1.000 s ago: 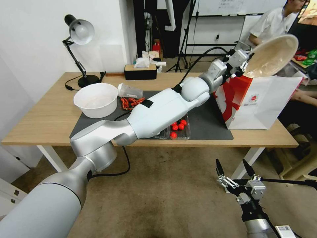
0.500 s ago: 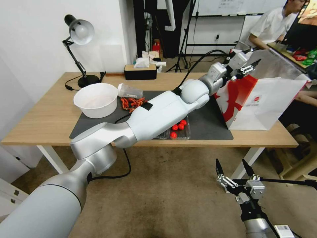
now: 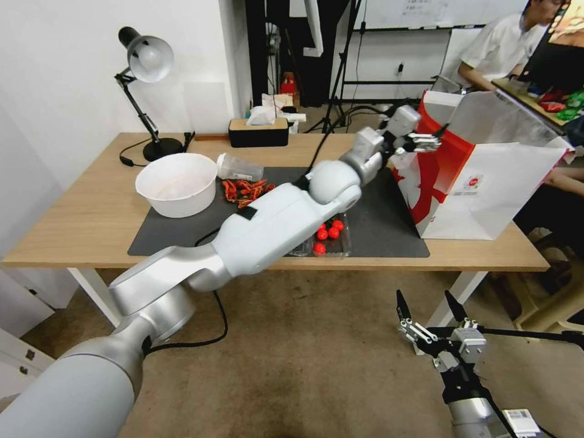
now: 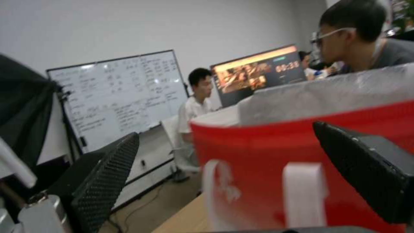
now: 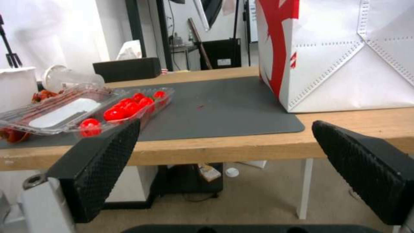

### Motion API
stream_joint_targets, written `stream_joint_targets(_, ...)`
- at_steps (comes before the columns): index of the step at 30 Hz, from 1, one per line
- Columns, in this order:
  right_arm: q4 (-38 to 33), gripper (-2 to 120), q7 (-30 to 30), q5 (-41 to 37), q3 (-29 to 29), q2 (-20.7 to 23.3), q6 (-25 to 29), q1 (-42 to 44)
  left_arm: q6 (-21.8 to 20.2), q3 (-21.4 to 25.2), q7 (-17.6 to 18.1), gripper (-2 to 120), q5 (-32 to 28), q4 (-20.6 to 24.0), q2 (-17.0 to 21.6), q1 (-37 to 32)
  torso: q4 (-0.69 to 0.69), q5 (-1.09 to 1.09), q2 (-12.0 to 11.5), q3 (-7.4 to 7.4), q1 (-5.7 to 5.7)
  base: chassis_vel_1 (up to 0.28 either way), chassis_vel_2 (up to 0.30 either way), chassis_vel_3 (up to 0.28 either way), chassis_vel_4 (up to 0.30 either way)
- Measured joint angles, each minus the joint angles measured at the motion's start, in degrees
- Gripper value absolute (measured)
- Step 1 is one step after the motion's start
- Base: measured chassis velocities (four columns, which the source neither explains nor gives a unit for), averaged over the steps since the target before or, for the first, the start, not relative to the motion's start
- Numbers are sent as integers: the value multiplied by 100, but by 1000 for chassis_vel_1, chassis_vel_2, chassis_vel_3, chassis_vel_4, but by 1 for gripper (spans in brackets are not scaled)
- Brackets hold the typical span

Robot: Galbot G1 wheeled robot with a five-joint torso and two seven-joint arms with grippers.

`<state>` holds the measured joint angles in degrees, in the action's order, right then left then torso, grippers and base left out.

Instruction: Pick up the trash from the table and place it into the takeout bag.

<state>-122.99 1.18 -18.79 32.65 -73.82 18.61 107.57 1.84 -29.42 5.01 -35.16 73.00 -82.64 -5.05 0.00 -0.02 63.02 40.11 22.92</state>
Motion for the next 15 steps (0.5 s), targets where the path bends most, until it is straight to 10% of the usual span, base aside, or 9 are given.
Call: stream_joint_targets(15,107,100,77,-13,-123,75,-117,-190,-815,1140,57,100,194,1818,1571,-1500,0,-1,1,-1,0,0,0,0,0)
